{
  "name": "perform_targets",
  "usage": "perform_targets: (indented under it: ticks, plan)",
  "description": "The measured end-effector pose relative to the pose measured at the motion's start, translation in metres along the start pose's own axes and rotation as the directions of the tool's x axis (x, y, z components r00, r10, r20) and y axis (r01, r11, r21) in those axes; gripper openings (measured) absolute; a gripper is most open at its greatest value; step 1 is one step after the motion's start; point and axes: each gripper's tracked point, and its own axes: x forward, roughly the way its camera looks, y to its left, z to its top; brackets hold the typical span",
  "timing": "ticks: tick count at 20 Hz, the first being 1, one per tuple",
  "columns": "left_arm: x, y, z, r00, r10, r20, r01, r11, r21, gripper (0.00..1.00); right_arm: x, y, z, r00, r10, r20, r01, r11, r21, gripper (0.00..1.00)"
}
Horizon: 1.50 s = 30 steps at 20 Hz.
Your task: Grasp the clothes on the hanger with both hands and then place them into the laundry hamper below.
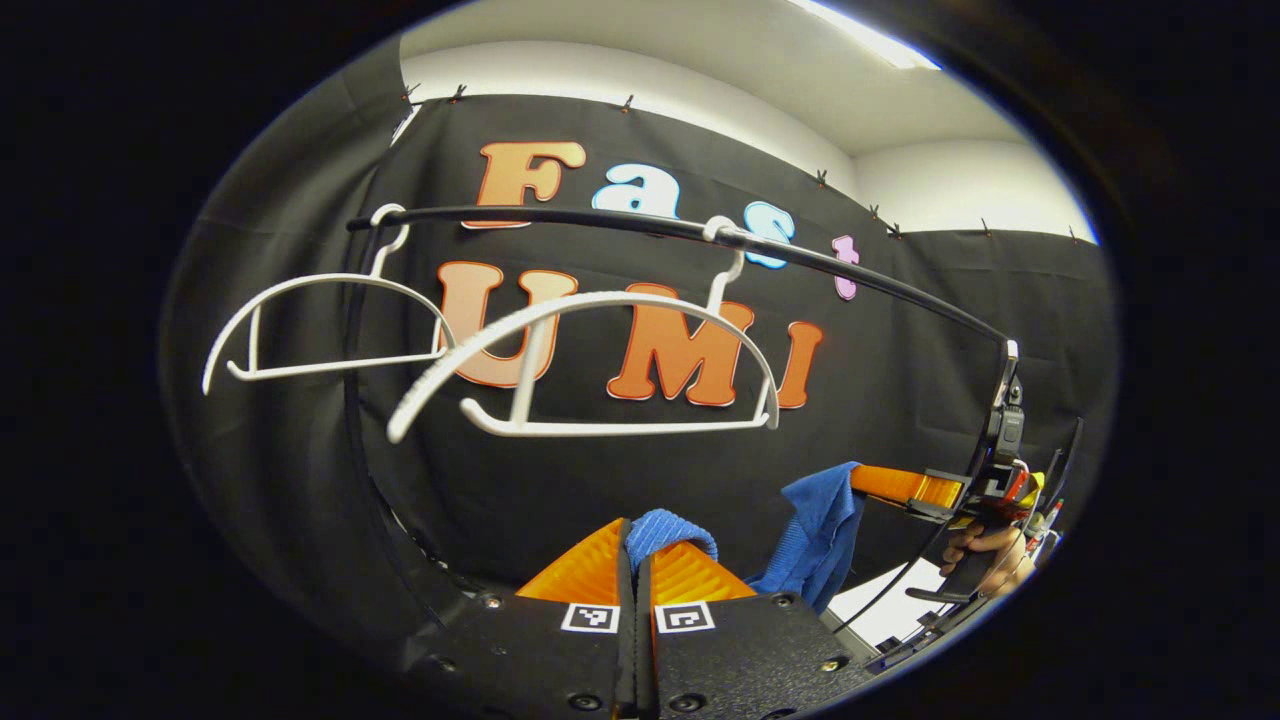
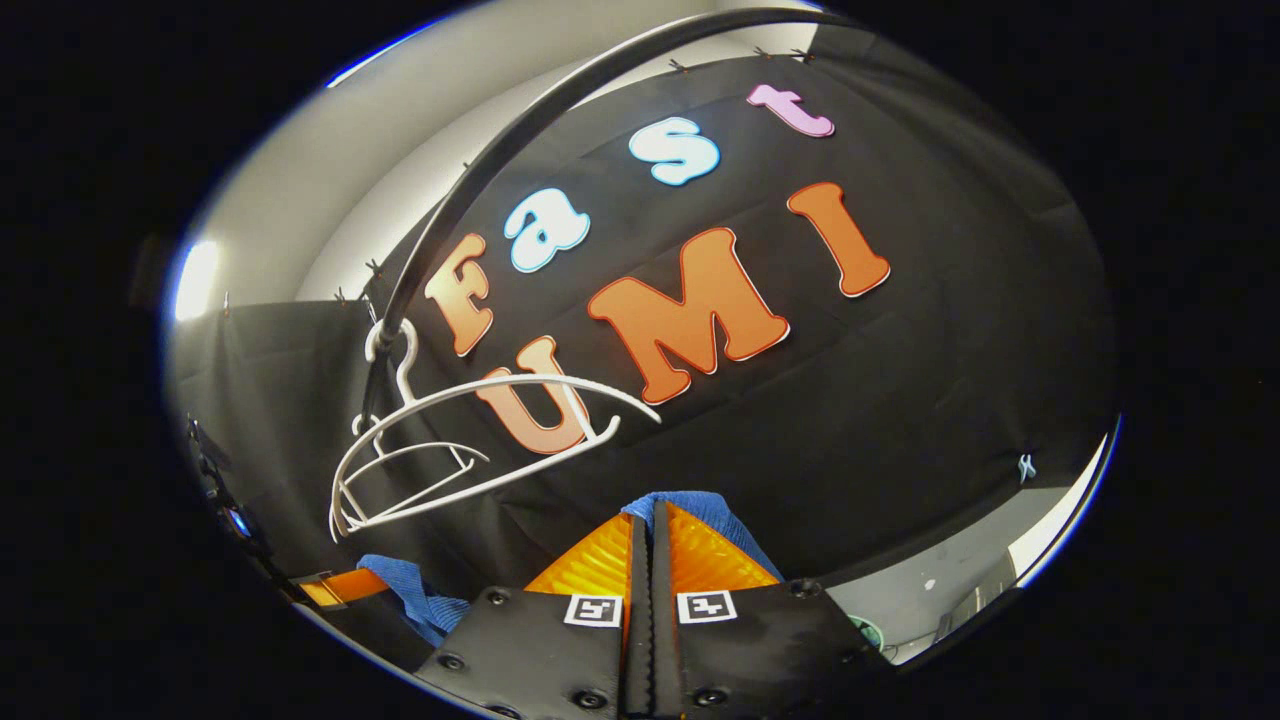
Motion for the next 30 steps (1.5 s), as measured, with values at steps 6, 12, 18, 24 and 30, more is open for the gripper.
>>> perform_targets:
  ticks: [6, 12, 18, 24, 30]
  plan:
    - [0.022, -0.029, -0.014, 0.999, -0.042, -0.028, 0.043, 0.999, 0.005, 0.00, -0.008, 0.012, -0.011, 0.999, -0.042, -0.012, 0.040, 0.992, -0.122, 0.07]
    - [0.043, -0.043, -0.035, 0.996, -0.057, -0.073, 0.056, 0.998, -0.011, 0.00, -0.009, 0.015, -0.027, 0.996, -0.081, -0.022, 0.075, 0.978, -0.193, 0.07]
    - [0.058, -0.054, -0.053, 0.992, -0.063, -0.108, 0.065, 0.998, 0.014, 0.00, -0.009, 0.010, -0.046, 0.991, -0.131, -0.038, 0.113, 0.944, -0.309, 0.07]
    - [0.069, -0.054, -0.078, 0.986, -0.061, -0.157, 0.065, 0.998, 0.019, 0.00, -0.001, -0.005, -0.067, 0.984, -0.156, -0.089, 0.122, 0.945, -0.304, 0.07]
    - [0.098, -0.051, -0.109, 0.970, -0.056, -0.235, 0.061, 0.998, 0.015, 0.00, 0.014, -0.029, -0.099, 0.967, -0.192, -0.166, 0.137, 0.945, -0.297, 0.07]
